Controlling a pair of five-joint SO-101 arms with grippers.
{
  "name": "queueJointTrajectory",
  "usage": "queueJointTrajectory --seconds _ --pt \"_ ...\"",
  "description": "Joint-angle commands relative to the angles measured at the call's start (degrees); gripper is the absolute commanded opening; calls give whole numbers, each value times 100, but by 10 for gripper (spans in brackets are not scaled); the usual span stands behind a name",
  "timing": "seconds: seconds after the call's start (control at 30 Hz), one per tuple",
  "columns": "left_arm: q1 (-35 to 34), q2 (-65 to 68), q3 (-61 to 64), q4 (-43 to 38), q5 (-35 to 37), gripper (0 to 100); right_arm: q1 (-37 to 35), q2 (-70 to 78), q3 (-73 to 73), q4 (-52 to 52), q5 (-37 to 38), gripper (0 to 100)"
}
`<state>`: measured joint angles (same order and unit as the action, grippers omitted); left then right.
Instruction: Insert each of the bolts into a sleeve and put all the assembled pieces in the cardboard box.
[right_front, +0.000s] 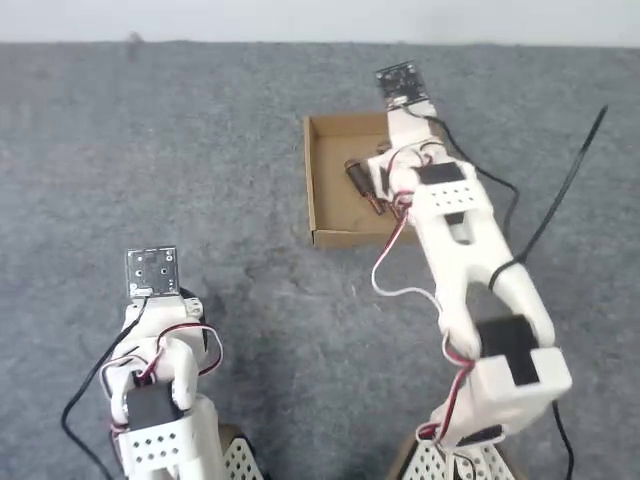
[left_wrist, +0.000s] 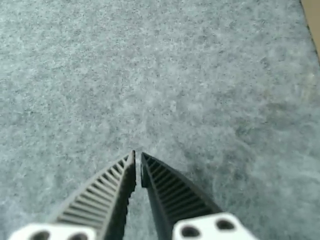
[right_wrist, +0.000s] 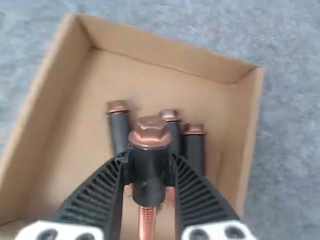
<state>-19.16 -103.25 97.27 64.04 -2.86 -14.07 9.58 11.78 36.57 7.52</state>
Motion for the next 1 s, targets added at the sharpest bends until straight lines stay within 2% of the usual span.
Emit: queueJointTrajectory --seconds 0.0,0.17,0.33,0.53,0.63,0.87,0.97 --pt "-26 -26 -66 18 -53 19 321 224 -651 -13 114 9" --pt "-26 -26 -66 18 -53 19 541 998 -1196 -4 114 23" --pt "-26 -26 -66 18 -53 19 681 1288 -1407 4 114 143" --pt "-26 -26 -66 18 -53 19 673 1270 -1407 119 114 69" --pt "-26 -26 -66 9 -53 19 629 1103 -1424 673 114 6" --pt "-26 -26 -66 0 -53 19 760 224 -1389 2237 44 6" --pt "-26 -26 -66 0 -53 19 787 -92 -1389 3134 -220 6"
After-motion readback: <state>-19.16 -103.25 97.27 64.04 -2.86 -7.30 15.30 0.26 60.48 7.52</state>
